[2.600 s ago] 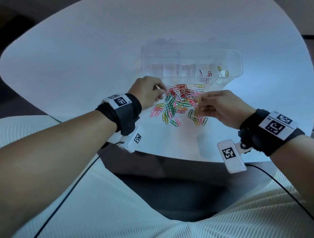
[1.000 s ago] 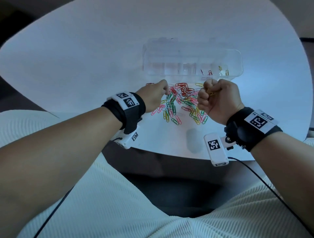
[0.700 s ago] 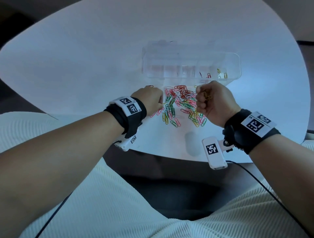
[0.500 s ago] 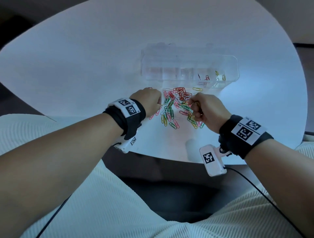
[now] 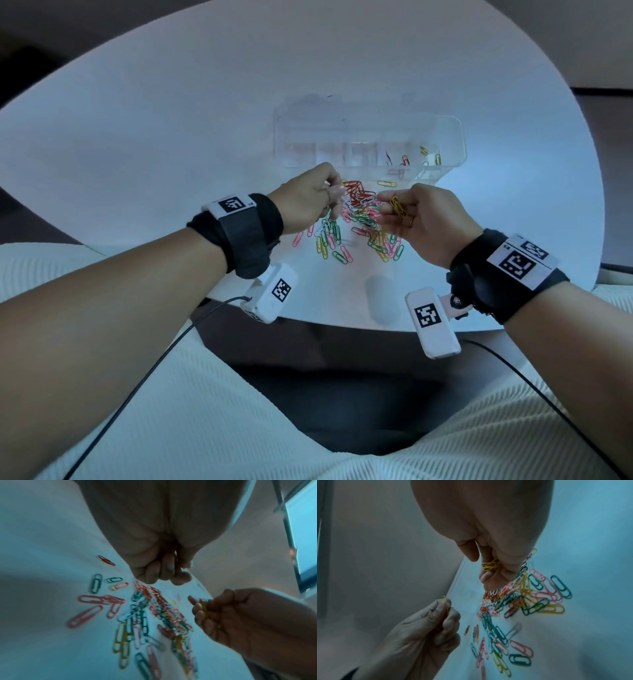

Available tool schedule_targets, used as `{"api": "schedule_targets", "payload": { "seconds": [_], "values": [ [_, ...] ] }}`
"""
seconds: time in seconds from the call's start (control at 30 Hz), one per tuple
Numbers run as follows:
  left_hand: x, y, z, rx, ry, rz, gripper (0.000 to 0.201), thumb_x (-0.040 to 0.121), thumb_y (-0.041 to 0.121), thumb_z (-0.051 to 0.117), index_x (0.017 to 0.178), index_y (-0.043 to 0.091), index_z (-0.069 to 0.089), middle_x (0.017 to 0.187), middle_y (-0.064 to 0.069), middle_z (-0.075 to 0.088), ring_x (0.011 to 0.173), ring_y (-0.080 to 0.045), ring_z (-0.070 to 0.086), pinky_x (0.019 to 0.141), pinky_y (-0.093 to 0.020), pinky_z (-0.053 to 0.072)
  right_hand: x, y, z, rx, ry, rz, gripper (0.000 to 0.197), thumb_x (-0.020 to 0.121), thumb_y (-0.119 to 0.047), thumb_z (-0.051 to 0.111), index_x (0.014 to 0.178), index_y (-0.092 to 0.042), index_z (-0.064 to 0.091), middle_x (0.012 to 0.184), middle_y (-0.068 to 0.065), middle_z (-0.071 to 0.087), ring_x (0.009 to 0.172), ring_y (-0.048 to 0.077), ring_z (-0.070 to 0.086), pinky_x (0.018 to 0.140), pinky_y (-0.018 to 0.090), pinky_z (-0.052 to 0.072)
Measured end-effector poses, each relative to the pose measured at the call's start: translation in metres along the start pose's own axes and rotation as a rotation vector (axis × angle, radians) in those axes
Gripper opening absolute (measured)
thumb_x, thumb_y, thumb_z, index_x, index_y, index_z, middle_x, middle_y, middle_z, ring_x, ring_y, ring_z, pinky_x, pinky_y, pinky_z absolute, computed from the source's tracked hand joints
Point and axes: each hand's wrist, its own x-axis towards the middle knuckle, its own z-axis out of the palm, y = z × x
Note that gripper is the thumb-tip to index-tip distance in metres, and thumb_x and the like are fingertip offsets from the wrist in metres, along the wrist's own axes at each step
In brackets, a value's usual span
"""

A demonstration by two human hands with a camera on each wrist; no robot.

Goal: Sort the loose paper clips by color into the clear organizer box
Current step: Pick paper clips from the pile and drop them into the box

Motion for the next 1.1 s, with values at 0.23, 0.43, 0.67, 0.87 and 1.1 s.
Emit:
{"api": "schedule_targets", "payload": {
  "seconds": [0.23,0.43,0.67,0.87,1.1],
  "values": [
    [-0.003,0.031,0.017,-0.289,-0.008,0.077,0.017,0.099,-0.001,0.034,0.091,0.013,0.041,0.066,-0.01,0.056,0.048,-0.015,0.03,0.05,-0.024,0.03,-0.018,-0.041,-0.037,0.017,-0.079,-0.053,0.038,0.089,0.0,0.031,0.11,0.006,0.062,0.081,0.013,0.063,0.071,0.024,0.064,0.071,0.029,0.057],
    [0.015,0.076,0.041,-0.716,-0.014,0.036,0.011,0.069,0.002,0.033,0.066,0.01,0.04,0.054,-0.006,0.035,0.06,-0.019,0.013,0.055,-0.031,0.012,-0.01,-0.078,-0.078,-0.131,0.075,-0.189,0.039,0.085,0.008,0.033,0.114,0.006,0.058,0.081,0.011,0.057,0.068,0.02,0.06,0.075,0.026,0.052],
    [0.05,0.118,0.067,-1.038,-0.038,0.015,0.008,0.059,0.015,0.032,0.058,0.009,0.038,0.054,-0.005,0.031,0.059,-0.018,0.006,0.056,-0.031,0.008,0.009,-0.088,-0.078,-0.139,0.051,-0.285,0.03,0.087,0.011,0.043,0.11,0.006,0.061,0.086,0.012,0.058,0.073,0.021,0.06,0.074,0.023,0.056],
    [0.085,0.121,0.067,-0.726,0.164,-0.236,0.018,0.079,0.015,0.033,0.063,0.015,0.041,0.051,0.003,0.021,0.047,-0.013,0.007,0.049,-0.022,0.008,0.024,-0.089,-0.067,-0.305,0.053,-0.369,0.032,0.091,0.018,0.037,0.106,0.002,0.061,0.089,0.016,0.062,0.082,0.027,0.065,0.08,0.026,0.058],
    [0.102,0.133,0.064,-0.115,0.303,-0.249,0.015,0.084,0.022,0.041,0.073,0.013,0.046,0.066,-0.002,0.04,0.051,-0.02,0.03,0.054,-0.026,0.027,0.041,-0.084,-0.066,-0.582,0.129,-0.315,0.033,0.083,0.001,0.059,0.114,-0.005,0.067,0.097,0.012,0.072,0.093,0.026,0.071,0.091,0.043,0.056]
  ]
}}
